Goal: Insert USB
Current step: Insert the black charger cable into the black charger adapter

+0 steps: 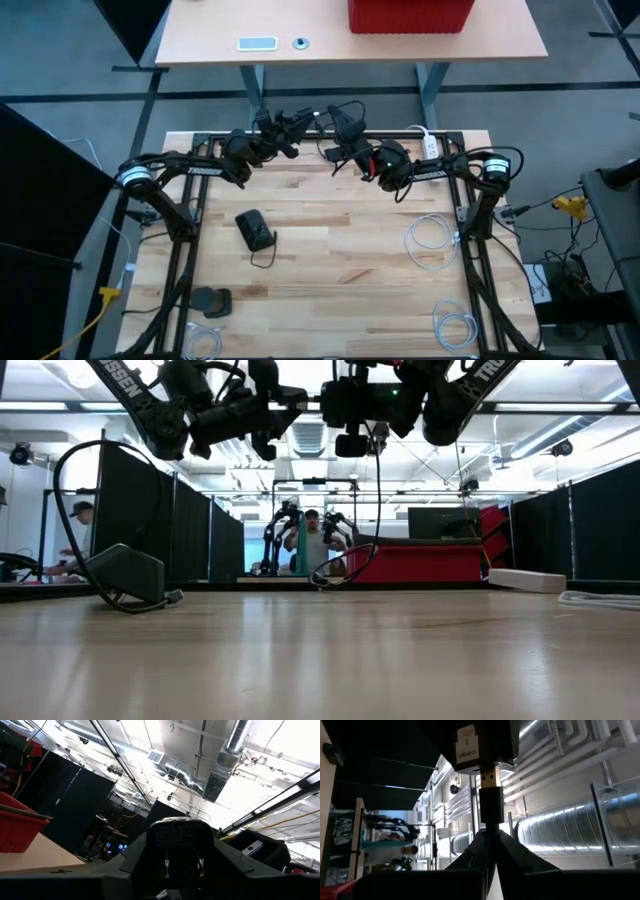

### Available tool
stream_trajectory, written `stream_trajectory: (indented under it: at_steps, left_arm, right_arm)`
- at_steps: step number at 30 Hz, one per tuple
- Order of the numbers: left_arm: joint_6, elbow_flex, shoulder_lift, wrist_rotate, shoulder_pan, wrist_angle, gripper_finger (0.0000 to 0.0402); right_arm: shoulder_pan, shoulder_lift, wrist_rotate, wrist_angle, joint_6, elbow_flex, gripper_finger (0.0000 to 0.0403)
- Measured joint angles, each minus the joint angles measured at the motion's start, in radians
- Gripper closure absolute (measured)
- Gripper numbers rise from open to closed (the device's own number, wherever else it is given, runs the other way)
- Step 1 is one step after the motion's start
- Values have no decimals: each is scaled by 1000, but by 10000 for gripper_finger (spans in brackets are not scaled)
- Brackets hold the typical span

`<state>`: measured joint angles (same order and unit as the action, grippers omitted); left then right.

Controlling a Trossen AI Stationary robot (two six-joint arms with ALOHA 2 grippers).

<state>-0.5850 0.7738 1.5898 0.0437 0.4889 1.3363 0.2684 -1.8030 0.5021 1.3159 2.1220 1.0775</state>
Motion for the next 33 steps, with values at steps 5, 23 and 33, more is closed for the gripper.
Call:
stream_trajectory:
  at_steps: [5, 23, 33]
  left_arm:
    - [30, 0, 0, 0, -2, 2, 260]
    - [45, 0, -1, 8, -11, -16, 260]
    - [72, 0, -1, 17, -13, -12, 260]
  right_arm:
    - [0, 0, 2, -14, 6, 0, 397]
    - [-3, 1, 2, -22, 25, 10, 397]
    - [-5, 1, 16, -28, 25, -2, 397]
